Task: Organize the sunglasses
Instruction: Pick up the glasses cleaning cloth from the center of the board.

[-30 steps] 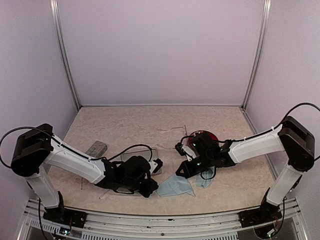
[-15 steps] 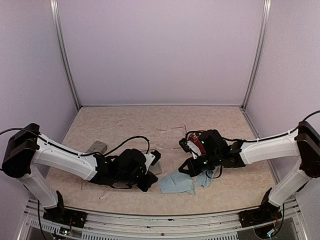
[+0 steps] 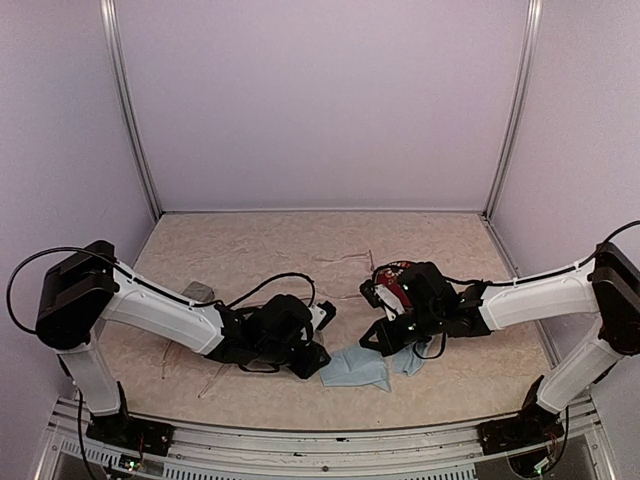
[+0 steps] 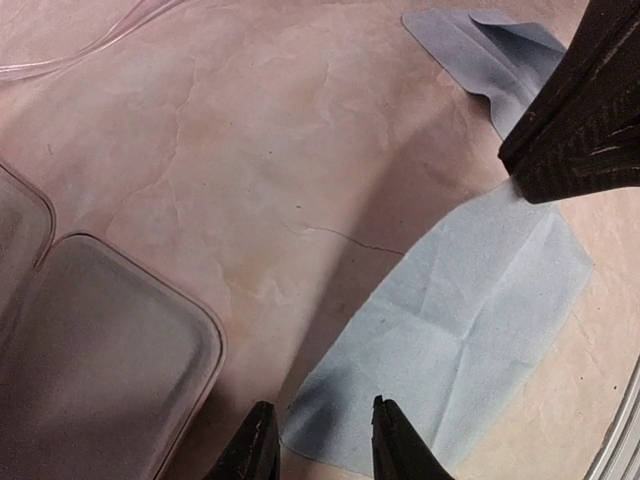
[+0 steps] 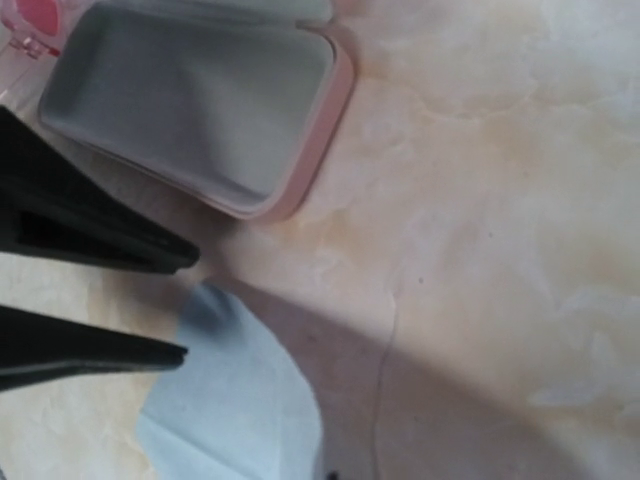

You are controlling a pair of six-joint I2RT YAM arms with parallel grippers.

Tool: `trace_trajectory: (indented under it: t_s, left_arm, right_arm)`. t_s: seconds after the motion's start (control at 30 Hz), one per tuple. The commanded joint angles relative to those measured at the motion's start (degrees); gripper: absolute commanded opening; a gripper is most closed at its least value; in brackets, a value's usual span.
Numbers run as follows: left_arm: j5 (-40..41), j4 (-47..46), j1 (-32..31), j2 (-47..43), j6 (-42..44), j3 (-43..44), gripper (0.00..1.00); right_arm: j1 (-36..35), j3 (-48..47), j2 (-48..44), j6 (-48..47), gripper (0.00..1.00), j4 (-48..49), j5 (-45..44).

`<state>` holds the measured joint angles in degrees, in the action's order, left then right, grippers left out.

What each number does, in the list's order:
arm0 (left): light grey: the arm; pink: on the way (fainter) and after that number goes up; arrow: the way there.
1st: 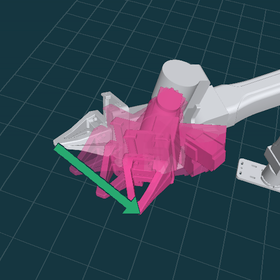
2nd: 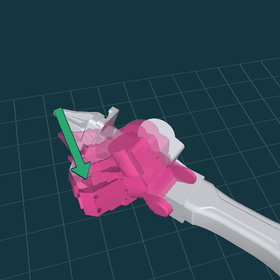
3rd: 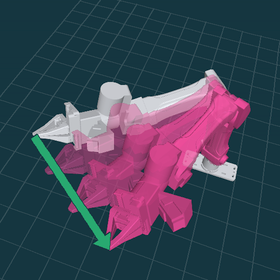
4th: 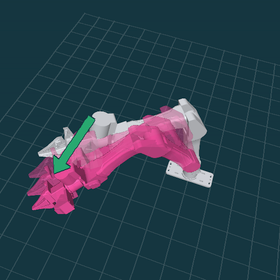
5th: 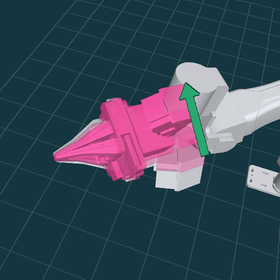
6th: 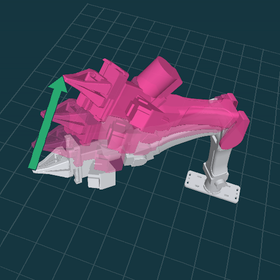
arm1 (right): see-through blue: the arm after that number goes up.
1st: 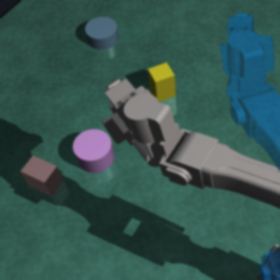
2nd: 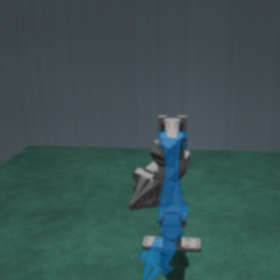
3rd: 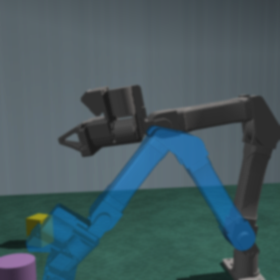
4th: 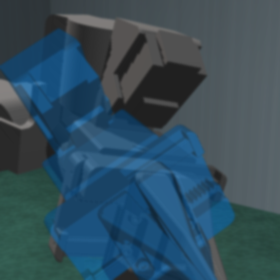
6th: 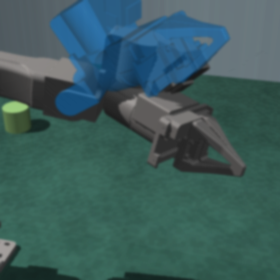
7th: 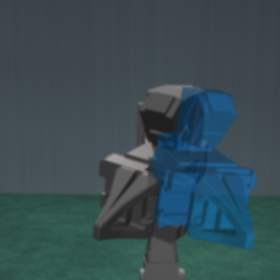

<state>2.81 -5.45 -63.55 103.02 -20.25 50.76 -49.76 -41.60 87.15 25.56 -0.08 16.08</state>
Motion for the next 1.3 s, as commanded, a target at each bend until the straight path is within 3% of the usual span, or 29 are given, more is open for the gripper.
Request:
trace_trajectory:
  t_s: [0.0,0.37,0.87,1.27]
  left_arm:
    - [1.2,0.81,0.36,1.73,1.53,1.16,0.32]
    - [0.05,-0.71,-0.32,4.05,1.42,-0.27,0.31]
    - [-0.44,-1.36,-0.96,2.8,0.29,-1.17,0.0]
    - [0.72,2.11,-1.13,-6.11,2.41,0.08,0.0]
  right_arm:
    - [0.2,0.82,0.38,0.1,0.0,0.08,-0.69]
    - [0.26,0.95,0.66,0.23,0.0,0.39,-0.75]
    - [0.27,1.59,0.64,-0.34,0.0,0.58,-0.89]
    - [0.23,0.43,-4.69,-3.49,0.0,-1.36,-1.01]
